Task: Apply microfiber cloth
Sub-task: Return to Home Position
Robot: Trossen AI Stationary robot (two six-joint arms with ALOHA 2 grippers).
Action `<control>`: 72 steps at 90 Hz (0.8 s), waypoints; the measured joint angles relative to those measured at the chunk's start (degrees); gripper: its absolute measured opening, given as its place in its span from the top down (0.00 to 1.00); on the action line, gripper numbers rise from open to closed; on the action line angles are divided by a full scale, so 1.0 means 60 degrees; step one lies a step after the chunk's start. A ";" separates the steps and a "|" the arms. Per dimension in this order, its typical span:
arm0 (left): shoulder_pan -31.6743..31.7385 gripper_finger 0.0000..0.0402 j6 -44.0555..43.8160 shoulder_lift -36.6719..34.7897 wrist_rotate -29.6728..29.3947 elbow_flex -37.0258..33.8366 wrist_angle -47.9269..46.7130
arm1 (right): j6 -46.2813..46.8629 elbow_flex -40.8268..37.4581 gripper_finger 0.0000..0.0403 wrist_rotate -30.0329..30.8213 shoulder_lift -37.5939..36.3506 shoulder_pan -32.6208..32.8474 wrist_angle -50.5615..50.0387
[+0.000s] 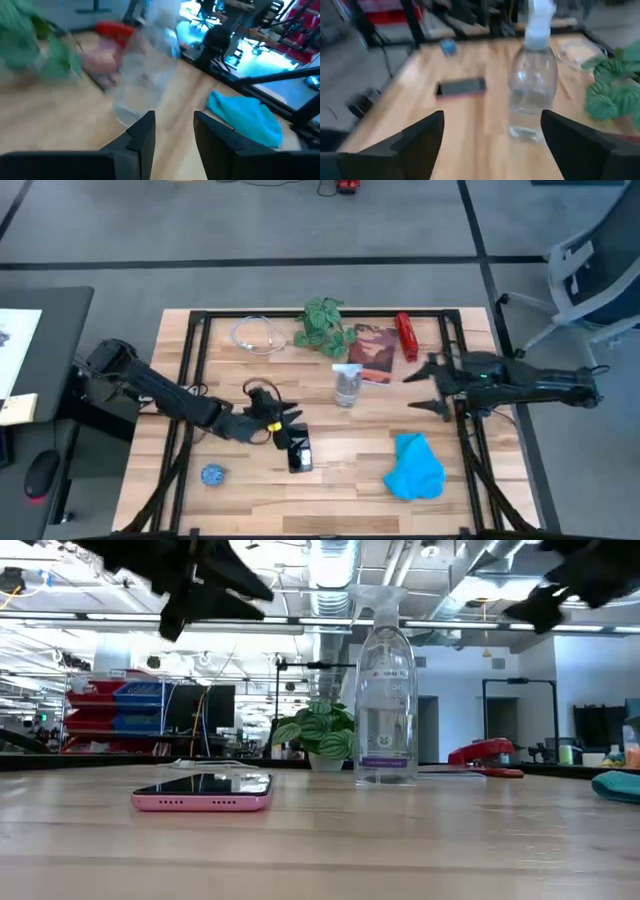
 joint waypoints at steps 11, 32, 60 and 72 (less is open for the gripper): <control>0.1343 0.76 0.0898 -0.1327 0.1558 -0.0004 -0.1132 | 0.1263 -0.0642 0.24 0.0013 -0.1793 0.0275 0.1249; 0.2552 0.82 0.2746 -0.3624 0.3019 -0.0723 -0.1534 | 0.1066 -0.1631 0.24 0.0502 -0.1244 0.0481 0.2817; 0.2833 0.85 0.2854 -0.7728 0.3929 -0.5146 0.1705 | 0.0915 -0.3597 0.24 0.0520 -0.1062 0.0069 0.5692; 0.2834 0.85 0.3610 -0.8563 0.4308 -0.6198 0.2693 | 0.0945 -0.3915 0.24 0.0370 -0.1034 -0.0338 0.5978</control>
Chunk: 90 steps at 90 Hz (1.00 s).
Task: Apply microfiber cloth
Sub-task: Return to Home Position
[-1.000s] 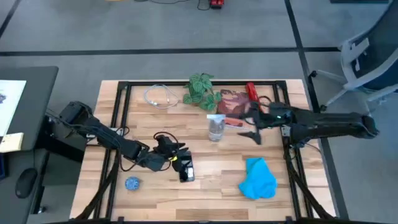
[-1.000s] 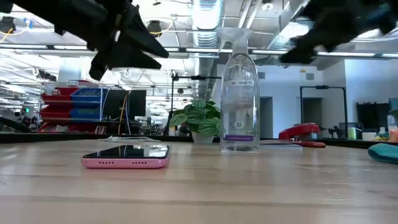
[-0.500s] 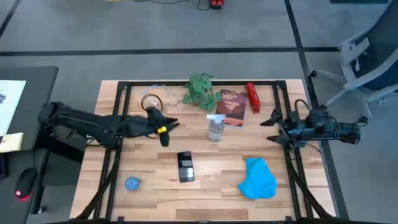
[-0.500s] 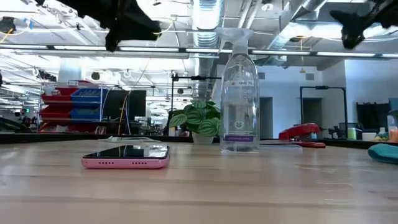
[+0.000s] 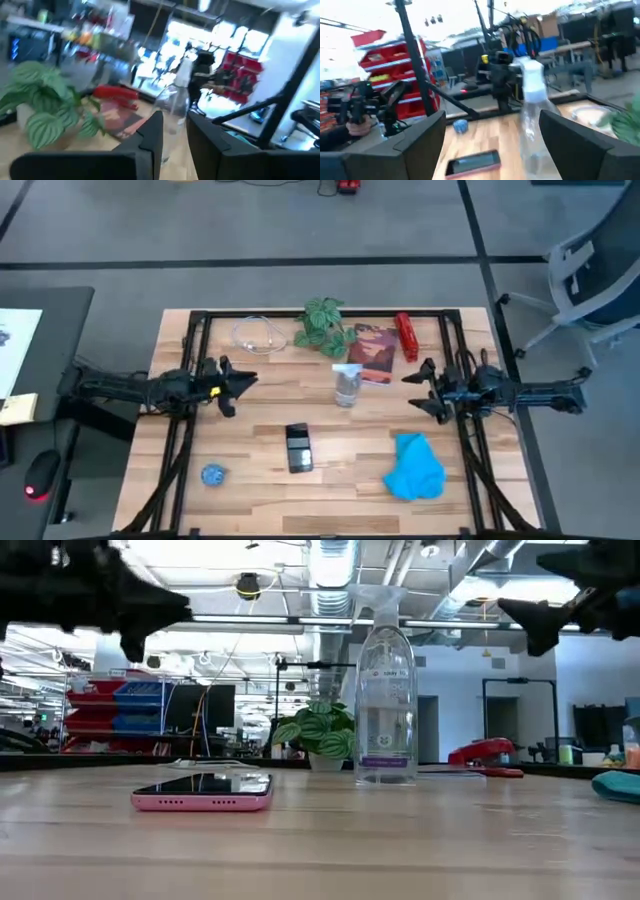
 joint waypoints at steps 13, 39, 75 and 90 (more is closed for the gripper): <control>0.0014 0.85 0.0186 -0.0417 0.0118 0.0019 -0.1457 | -0.0012 -0.0002 0.24 -0.0211 -0.0052 -0.0346 -0.0016; 0.0010 0.85 0.1213 -0.0501 0.0892 -0.0003 -0.1466 | -0.0501 -0.0007 0.24 -0.0047 0.0014 -0.0723 -0.2158; 0.0010 0.85 0.0996 -0.0483 0.0864 -0.0013 -0.2873 | -0.0241 0.0000 0.24 0.0066 0.0239 -0.0701 -0.2148; 0.0010 0.85 0.0987 -0.0461 0.0915 -0.0017 -0.3713 | -0.0241 0.0000 0.24 0.0066 0.0245 -0.0701 -0.2156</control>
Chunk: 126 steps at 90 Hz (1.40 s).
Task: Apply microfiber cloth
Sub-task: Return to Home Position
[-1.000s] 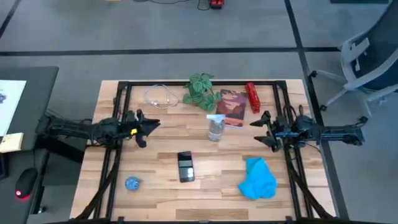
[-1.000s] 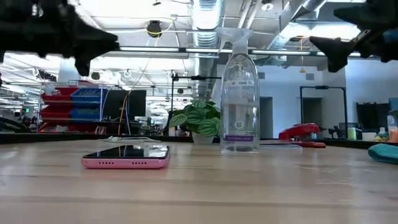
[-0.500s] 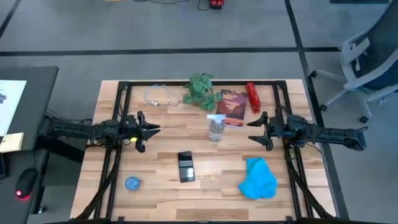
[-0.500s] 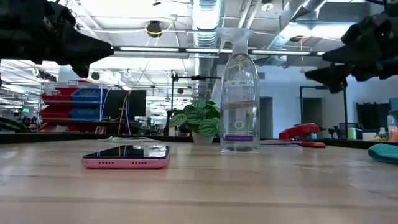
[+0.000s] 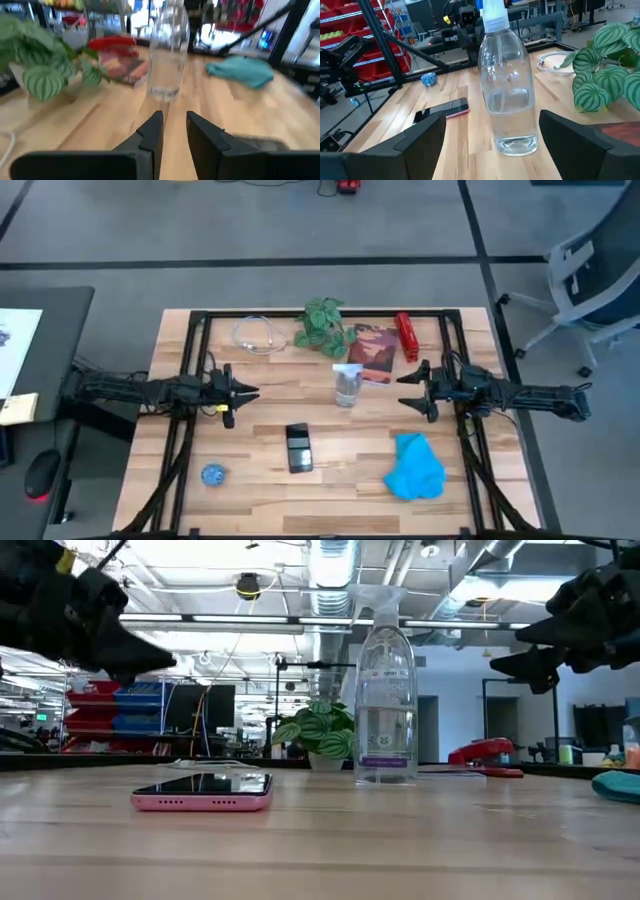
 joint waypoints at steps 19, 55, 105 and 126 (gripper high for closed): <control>0.0000 0.85 0.0000 0.0131 -0.0011 -0.0004 0.0007 | 0.0004 -0.0004 0.24 -0.0002 0.0000 0.0000 0.0004; -0.0123 0.85 0.1832 -0.2403 -0.0029 -0.0007 -0.0058 | 0.0007 -0.0004 0.24 -0.0007 0.0001 0.0000 0.0007; -0.0087 0.85 0.2007 -0.2495 -0.0055 -0.0015 -0.0017 | 0.0011 -0.0004 0.24 -0.0018 0.0002 0.0000 0.0008; -0.0087 0.85 0.2007 -0.2495 -0.0055 -0.0015 -0.0022 | 0.0011 -0.0007 0.24 -0.0018 0.0001 0.0000 0.0011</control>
